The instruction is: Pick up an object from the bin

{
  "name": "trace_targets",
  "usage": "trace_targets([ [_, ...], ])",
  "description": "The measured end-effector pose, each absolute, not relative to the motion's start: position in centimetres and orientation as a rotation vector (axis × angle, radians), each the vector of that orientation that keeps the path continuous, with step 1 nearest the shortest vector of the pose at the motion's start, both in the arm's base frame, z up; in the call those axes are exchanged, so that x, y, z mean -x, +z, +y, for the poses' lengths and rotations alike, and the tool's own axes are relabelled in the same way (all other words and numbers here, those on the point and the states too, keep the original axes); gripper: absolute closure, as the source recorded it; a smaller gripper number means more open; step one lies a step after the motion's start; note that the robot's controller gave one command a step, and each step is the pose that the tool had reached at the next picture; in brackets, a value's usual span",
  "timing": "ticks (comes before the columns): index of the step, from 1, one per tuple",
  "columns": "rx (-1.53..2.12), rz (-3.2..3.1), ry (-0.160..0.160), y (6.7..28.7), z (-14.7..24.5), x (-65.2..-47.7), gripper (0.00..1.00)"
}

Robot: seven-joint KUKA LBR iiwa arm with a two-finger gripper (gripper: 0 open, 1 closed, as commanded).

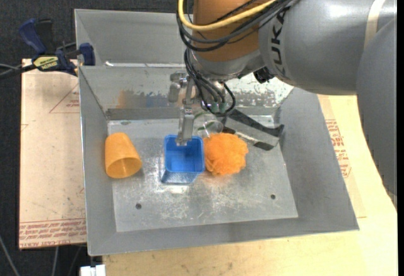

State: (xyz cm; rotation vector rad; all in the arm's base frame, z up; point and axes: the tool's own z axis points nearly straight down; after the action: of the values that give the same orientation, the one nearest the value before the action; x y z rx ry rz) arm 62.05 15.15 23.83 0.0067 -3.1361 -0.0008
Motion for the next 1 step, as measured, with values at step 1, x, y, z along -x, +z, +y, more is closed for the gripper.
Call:
trace_targets([
  [1, -0.002, -3.144, -0.002, 24.37, 15.05, -62.16, 0.00],
])
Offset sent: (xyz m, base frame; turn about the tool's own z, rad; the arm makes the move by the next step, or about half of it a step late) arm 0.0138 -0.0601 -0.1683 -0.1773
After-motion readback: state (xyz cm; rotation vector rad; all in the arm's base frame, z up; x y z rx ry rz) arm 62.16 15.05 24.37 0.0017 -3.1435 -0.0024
